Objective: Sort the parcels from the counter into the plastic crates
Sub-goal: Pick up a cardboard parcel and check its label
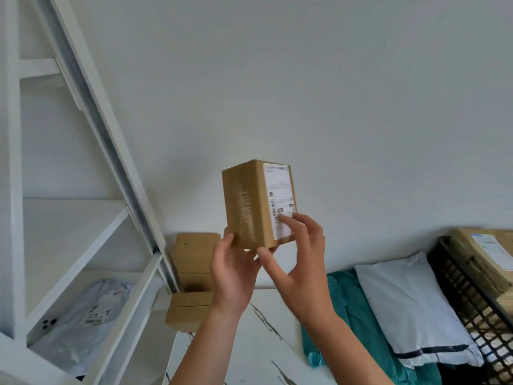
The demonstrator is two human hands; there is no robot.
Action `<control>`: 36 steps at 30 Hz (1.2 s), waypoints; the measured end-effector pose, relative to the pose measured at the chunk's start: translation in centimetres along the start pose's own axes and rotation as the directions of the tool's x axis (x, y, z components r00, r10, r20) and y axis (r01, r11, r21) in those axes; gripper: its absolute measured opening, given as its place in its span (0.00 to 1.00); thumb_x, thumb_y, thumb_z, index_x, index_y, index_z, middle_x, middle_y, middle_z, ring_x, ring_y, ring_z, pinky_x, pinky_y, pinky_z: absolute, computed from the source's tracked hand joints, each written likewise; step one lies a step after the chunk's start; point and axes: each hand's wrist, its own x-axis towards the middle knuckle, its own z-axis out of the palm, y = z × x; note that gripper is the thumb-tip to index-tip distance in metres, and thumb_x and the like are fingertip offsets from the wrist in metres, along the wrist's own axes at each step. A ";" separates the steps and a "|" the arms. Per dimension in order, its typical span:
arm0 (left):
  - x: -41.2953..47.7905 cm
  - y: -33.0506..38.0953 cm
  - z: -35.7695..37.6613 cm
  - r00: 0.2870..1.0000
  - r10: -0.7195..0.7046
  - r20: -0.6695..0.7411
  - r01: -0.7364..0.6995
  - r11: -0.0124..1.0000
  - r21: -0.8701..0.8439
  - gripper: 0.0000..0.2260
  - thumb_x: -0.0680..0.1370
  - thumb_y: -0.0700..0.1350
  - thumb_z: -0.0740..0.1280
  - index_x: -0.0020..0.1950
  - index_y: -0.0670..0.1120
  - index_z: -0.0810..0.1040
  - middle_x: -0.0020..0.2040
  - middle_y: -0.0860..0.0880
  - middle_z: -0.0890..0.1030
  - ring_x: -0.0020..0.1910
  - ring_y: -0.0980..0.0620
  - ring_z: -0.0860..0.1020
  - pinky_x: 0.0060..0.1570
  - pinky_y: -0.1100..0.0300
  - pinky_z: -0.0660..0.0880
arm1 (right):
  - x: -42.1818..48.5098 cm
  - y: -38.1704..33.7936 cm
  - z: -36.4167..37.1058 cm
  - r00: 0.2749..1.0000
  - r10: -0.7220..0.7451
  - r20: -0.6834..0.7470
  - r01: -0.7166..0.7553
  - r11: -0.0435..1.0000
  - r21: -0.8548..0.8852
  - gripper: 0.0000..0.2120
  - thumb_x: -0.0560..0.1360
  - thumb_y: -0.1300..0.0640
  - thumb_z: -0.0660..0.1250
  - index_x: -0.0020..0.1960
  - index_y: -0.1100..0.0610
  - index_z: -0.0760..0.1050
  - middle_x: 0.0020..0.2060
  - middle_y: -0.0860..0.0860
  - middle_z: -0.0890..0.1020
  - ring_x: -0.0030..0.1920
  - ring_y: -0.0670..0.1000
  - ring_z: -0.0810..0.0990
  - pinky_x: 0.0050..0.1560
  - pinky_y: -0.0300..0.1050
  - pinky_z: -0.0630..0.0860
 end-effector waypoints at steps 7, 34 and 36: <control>0.3 1.0 -0.2 0.996 -0.084 -0.034 0.072 0.959 -0.275 0.30 0.84 0.59 0.47 0.75 0.47 0.78 0.76 0.42 0.75 0.70 0.41 0.78 0.71 0.45 0.74 | -1.2 -1.4 2.0 0.955 -0.292 0.059 0.298 0.925 -0.236 0.22 0.80 0.49 0.70 0.73 0.47 0.73 0.77 0.49 0.64 0.75 0.54 0.64 0.66 0.49 0.76; 2.5 10.3 0.9 0.945 -0.202 0.256 -0.197 0.273 0.942 0.38 0.76 0.49 0.78 0.77 0.65 0.59 0.63 0.49 0.76 0.56 0.52 0.81 0.54 0.58 0.82 | 3.9 2.9 -6.8 0.971 0.063 0.232 -0.085 0.993 0.087 0.43 0.73 0.37 0.75 0.80 0.38 0.56 0.77 0.38 0.66 0.77 0.40 0.66 0.76 0.43 0.65; 3.4 11.4 1.9 0.907 -0.294 0.303 -0.246 0.215 0.945 0.35 0.78 0.49 0.78 0.76 0.64 0.61 0.63 0.48 0.77 0.54 0.48 0.81 0.54 0.55 0.83 | 4.2 3.2 -6.6 0.842 0.106 0.528 -0.169 0.983 0.073 0.45 0.70 0.35 0.77 0.79 0.30 0.55 0.76 0.41 0.69 0.74 0.40 0.70 0.74 0.45 0.70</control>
